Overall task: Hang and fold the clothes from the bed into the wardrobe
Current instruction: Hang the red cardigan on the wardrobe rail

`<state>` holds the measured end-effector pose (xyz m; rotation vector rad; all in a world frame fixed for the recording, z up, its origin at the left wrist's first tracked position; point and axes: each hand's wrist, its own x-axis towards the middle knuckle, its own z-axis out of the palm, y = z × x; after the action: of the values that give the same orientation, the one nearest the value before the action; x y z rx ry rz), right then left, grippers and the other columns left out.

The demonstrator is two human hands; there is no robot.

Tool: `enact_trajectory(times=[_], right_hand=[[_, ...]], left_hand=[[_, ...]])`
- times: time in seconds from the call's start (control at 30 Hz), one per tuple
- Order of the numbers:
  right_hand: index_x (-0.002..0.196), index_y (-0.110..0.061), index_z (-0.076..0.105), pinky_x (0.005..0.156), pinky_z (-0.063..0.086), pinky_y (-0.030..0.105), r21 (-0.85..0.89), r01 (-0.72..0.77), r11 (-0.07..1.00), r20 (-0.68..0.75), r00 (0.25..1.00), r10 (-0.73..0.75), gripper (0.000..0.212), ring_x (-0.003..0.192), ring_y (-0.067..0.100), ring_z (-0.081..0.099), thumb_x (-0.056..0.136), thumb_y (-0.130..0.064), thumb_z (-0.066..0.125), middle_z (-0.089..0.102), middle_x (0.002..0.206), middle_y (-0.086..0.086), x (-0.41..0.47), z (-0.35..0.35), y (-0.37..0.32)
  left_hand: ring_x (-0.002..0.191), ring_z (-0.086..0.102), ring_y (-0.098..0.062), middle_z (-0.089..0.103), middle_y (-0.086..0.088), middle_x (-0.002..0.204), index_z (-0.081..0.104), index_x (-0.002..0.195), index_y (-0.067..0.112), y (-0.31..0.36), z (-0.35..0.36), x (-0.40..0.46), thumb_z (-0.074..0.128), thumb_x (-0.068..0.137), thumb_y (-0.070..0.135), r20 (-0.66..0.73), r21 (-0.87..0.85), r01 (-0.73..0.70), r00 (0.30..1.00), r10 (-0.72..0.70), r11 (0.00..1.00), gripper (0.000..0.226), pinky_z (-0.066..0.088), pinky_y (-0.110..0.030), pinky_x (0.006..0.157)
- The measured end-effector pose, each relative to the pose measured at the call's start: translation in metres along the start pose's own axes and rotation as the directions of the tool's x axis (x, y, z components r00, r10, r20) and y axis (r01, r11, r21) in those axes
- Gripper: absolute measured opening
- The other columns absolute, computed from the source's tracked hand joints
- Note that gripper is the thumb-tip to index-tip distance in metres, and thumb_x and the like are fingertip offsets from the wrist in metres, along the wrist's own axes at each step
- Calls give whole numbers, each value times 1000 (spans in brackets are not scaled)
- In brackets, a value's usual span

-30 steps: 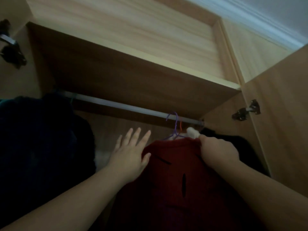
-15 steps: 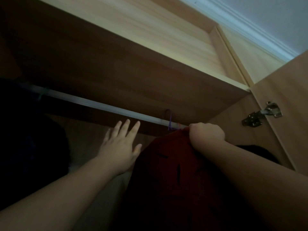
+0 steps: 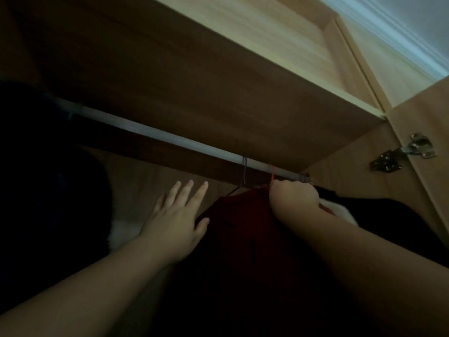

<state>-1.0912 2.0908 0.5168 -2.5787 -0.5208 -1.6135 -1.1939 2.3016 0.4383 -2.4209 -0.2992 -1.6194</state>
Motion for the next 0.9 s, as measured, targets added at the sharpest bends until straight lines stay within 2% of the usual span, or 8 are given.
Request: enact_trajectory(times=[0.1, 0.17, 0.27, 0.33, 0.4, 0.6, 0.77, 0.9], right_hand=[[133, -15, 44, 63, 42, 36, -8, 9, 1000, -87, 996, -10, 33, 87, 23, 61, 103, -29, 40, 62, 103, 4, -8, -8, -2], [148, -15, 30, 85, 46, 44, -35, 42, 999, -50, 998, -43, 55, 117, 29, 55, 102, -43, 40, 53, 134, 11, -18, -14, -3], [158, -20, 6, 116, 17, 57, -163, 161, 973, -12, 986, -165, 75, 150, 30, 15, 99, -55, 34, 13, 165, 10, -56, -15, -6], [159, -23, 0, 119, -2, 59, -190, 234, 953, 29, 972, -233, 74, 153, 26, -4, 99, -57, 28, -2, 167, 5, -90, -7, -4], [159, -24, 0, 118, -11, 59, -202, 272, 941, 60, 962, -266, 71, 153, 25, -10, 100, -57, 24, -5, 167, 3, -128, 5, 5], [154, -28, 33, 119, 8, 61, -162, 218, 962, 134, 971, -198, 67, 152, 24, 15, 94, -57, 25, 30, 161, 4, -237, 30, 57], [155, -28, 28, 119, 14, 60, -51, 119, 992, 200, 974, -107, 68, 153, 22, 11, 93, -54, 34, 27, 162, 1, -350, 38, 89], [158, -33, 10, 122, 5, 56, 32, 12, 999, 324, 946, -22, 69, 153, 22, -4, 97, -57, 28, 8, 166, -2, -449, 14, 116]], left_hand=[[152, -12, -19, -7, 6, 166, -15, 153, 41, 3, -3, -4, 32, 99, 57, 34, -56, 13, 999, -11, 998, 73, 4, -47, 121], [151, -14, -19, -8, 5, 166, -16, 153, 40, 8, -6, -8, 32, 99, 57, 39, -104, 18, 999, -14, 994, 74, 4, -47, 120], [151, -16, -17, -10, 7, 166, -19, 152, 40, 24, -8, -24, 30, 99, 58, 30, -180, -4, 999, 10, 984, 74, 2, -45, 121], [150, -17, -16, -11, 8, 165, -20, 151, 41, 40, -6, -41, 28, 98, 59, 28, -206, -41, 998, 48, 978, 74, 2, -44, 122], [150, -18, -16, -12, 9, 165, -21, 151, 42, 55, 2, -62, 27, 98, 59, 33, -216, -73, 996, 82, 974, 74, -1, -44, 123], [150, -21, -17, -15, 5, 165, -22, 151, 41, 98, 12, -141, 22, 93, 62, 127, -316, -33, 989, 77, 948, 76, -3, -44, 124], [148, -26, -17, -20, 5, 164, -27, 150, 40, 155, -6, -235, 13, 91, 64, 205, -359, -65, 968, 146, 931, 75, -7, -42, 123], [150, -20, -19, -13, 2, 165, -18, 154, 37, 208, -27, -304, 24, 95, 61, 239, -418, -110, 944, 226, 902, 76, -2, -45, 123]])
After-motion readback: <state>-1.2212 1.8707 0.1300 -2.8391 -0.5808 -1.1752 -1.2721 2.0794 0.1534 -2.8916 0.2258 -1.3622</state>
